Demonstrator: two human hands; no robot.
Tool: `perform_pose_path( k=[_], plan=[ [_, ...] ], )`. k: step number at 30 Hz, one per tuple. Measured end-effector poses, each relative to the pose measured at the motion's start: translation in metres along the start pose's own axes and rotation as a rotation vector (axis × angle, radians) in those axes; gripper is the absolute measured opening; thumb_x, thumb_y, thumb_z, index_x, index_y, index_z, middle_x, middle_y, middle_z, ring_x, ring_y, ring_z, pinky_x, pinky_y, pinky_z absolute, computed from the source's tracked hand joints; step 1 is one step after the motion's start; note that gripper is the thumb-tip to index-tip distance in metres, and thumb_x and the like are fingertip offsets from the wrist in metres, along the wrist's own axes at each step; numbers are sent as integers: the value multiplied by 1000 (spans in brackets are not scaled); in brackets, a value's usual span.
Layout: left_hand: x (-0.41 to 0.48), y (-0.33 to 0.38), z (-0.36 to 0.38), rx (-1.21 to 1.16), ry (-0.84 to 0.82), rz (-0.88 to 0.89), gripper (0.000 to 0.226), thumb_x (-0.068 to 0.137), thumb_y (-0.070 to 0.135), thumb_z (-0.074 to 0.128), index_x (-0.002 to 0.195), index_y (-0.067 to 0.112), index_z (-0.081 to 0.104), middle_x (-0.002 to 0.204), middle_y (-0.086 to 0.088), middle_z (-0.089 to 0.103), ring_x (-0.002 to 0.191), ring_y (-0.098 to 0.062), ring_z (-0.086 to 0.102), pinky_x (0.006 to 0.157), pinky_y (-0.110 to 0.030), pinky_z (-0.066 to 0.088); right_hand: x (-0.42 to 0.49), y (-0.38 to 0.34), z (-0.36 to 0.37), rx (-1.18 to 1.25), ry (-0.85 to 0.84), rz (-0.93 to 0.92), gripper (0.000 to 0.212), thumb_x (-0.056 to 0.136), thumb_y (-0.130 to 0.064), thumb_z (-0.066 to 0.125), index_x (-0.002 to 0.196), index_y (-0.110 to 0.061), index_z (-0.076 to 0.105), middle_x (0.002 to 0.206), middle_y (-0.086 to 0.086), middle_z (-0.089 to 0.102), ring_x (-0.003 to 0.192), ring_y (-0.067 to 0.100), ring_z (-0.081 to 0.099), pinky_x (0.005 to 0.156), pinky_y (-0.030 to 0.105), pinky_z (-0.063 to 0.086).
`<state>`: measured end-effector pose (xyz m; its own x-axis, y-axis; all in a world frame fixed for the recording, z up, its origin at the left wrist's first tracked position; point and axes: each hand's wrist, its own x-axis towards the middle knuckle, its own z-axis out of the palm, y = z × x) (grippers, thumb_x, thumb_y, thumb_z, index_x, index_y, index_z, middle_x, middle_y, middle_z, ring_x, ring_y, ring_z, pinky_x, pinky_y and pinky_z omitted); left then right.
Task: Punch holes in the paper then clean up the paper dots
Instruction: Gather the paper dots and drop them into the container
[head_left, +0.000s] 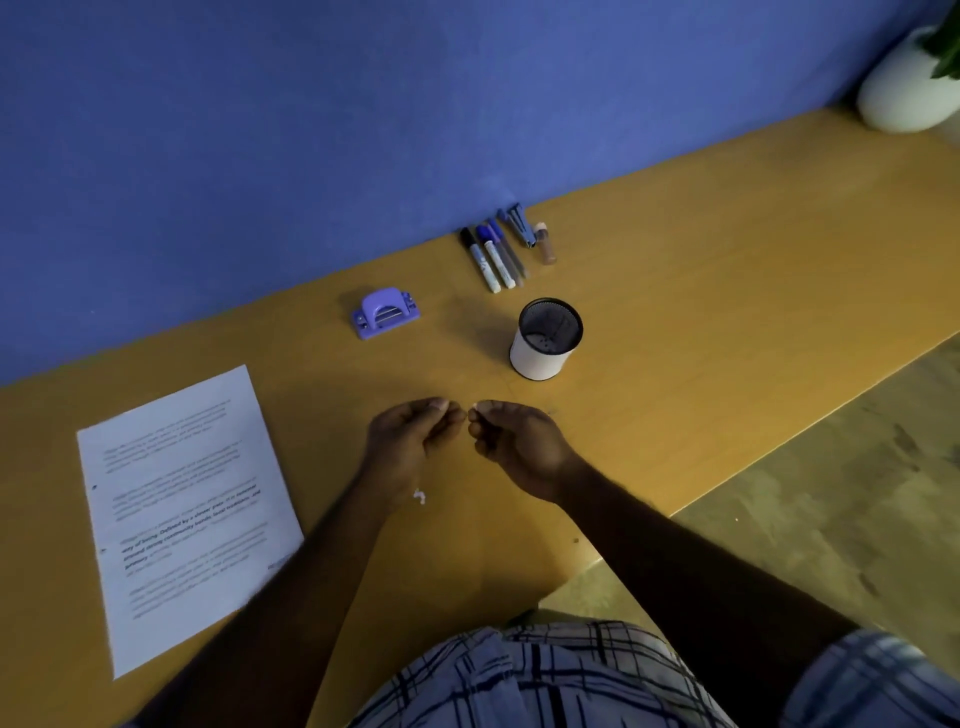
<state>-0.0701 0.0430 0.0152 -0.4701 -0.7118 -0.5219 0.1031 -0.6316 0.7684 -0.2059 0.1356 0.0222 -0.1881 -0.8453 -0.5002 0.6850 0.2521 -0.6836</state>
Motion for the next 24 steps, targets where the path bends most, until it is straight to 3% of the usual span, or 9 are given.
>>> perform_pose_path(
  k=[7, 12, 15, 19, 22, 24],
  plan=[
    [25, 33, 79, 104, -80, 78, 6, 85, -3, 67, 87, 1, 70, 80, -12, 75, 81, -20, 74, 68, -21, 57, -1, -63, -20, -9, 68, -163, 20, 98, -6, 46, 85, -8, 61, 77, 4, 59, 69, 11, 56, 64, 24, 41],
    [50, 46, 119, 470, -133, 204, 18, 84, 0, 70, 101, -4, 69, 90, -14, 73, 73, -10, 72, 64, -17, 56, 13, -110, -38, -183, 260, -234, 11, 92, -1, 58, 83, 2, 65, 79, 18, 62, 66, 20, 60, 63, 29, 50],
    [64, 53, 133, 714, -157, 317, 22, 83, -1, 69, 105, -5, 70, 85, -6, 71, 62, 3, 68, 55, -8, 51, 23, -129, -47, -474, 351, -261, 7, 88, -3, 67, 86, 3, 67, 82, 17, 67, 71, 21, 63, 72, 33, 55],
    [81, 60, 139, 902, -237, 379, 26, 86, -8, 61, 111, -5, 68, 99, -9, 71, 74, 0, 65, 63, -9, 53, 33, -148, -55, -950, 354, -352, 9, 84, -12, 73, 91, -7, 75, 88, 6, 71, 78, 12, 61, 71, 29, 51],
    [90, 63, 141, 1076, -301, 418, 28, 89, -6, 57, 113, 0, 69, 104, -9, 73, 78, 2, 64, 66, -5, 52, 36, -157, -58, -1298, 292, -415, 19, 85, -4, 67, 101, -11, 76, 101, 4, 73, 87, 12, 62, 72, 21, 46],
    [94, 66, 143, 1160, -328, 429, 30, 89, -4, 56, 114, 3, 69, 108, -9, 73, 89, -6, 67, 76, -14, 56, 37, -161, -58, -1440, 262, -452, 25, 86, -1, 61, 104, -11, 76, 104, 5, 74, 92, 16, 64, 72, 21, 43]
  ],
)
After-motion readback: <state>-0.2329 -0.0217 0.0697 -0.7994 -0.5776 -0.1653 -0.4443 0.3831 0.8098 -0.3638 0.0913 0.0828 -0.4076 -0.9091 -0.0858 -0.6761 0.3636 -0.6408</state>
